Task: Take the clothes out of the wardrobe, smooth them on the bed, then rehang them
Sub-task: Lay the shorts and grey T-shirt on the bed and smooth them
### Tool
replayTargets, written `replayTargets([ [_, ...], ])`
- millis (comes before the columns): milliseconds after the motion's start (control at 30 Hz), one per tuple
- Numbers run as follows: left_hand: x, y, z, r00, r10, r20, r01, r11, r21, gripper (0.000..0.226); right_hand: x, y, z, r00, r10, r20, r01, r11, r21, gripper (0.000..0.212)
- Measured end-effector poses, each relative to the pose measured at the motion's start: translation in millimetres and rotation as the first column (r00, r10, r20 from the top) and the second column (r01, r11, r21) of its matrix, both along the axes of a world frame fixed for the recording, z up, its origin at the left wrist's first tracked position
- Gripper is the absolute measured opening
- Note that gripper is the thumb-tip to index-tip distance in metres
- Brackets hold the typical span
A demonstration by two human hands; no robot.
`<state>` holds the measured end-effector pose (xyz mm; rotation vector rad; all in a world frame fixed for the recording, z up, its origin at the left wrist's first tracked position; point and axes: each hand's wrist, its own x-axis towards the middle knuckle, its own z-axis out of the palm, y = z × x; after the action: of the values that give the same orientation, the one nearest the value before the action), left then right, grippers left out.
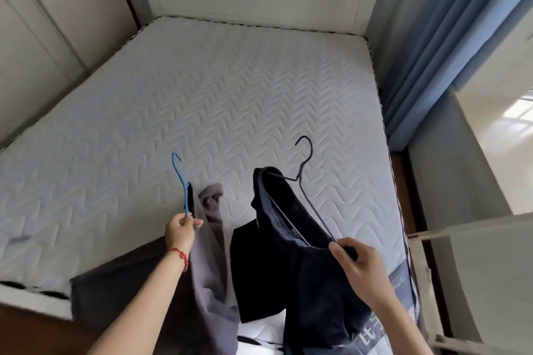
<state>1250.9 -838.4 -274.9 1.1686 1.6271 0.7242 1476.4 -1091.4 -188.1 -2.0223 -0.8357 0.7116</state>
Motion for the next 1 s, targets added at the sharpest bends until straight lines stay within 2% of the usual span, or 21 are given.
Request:
replayTargets([
  [133, 5, 19, -29, 0.977, -0.132, -0.169, 0.105, 0.982, -0.159, 0.010, -1, 6, -3, 1.000, -0.027, -0.017, 0.027, 1.000, -0.001, 0.036],
  [200, 14, 25, -36, 0.913, -0.271, -0.304, 0.206, 0.952, -0.228, 0.023, 0, 7, -1, 1.000, -0.030, 0.006, 0.030, 0.999, -0.017, 0.030],
  [267, 34, 26, -29, 0.856, -0.388, -0.342, 0.337, 0.920, -0.202, 0.035, 3, 5, 2, 0.999, -0.042, 0.017, 0.043, 0.999, -0.027, 0.020],
  [333, 62, 23, -11, 0.813, -0.492, -0.313, 0.481, 0.869, -0.118, 0.042, 7, 0, 6, 0.999, -0.051, 0.012, 0.051, 0.998, -0.034, 0.018],
  [433, 103, 21, 12, 0.718, -0.614, -0.327, 0.661, 0.749, 0.043, 0.047, 14, -10, 14, 0.999, -0.034, -0.018, 0.033, 0.999, -0.040, 0.019],
  [533, 136, 27, 21, 0.594, -0.699, -0.398, 0.797, 0.579, 0.172, 0.054, 18, -23, 28, 0.999, -0.015, -0.051, 0.013, 0.999, -0.038, 0.020],
  [633, 157, 34, 21, 0.481, -0.753, -0.448, 0.873, 0.459, 0.167, 0.054, 22, -39, 39, 1.000, -0.002, -0.031, 0.000, 0.998, -0.067, 0.015],
  [733, 170, 27, 24, 0.380, -0.823, -0.423, 0.924, 0.362, 0.126, 0.050, 25, -60, 51, 1.000, -0.012, -0.012, 0.012, 0.998, -0.064, 0.015],
  [833, 178, 11, 32, 0.373, -0.851, -0.369, 0.928, 0.338, 0.158, 0.043, 30, -81, 65, 0.999, -0.050, -0.009, 0.049, 0.998, -0.040, 0.017],
  [933, 183, -6, 43, 0.420, -0.840, -0.344, 0.905, 0.359, 0.227, 0.031, 36, -104, 73, 0.997, -0.078, 0.011, 0.078, 0.997, 0.002, 0.013],
  [1000, 183, -19, 50, 0.464, -0.821, -0.333, 0.881, 0.388, 0.269, 0.025, 40, -118, 76, 0.994, -0.105, 0.030, 0.104, 0.994, 0.026, 0.020],
])
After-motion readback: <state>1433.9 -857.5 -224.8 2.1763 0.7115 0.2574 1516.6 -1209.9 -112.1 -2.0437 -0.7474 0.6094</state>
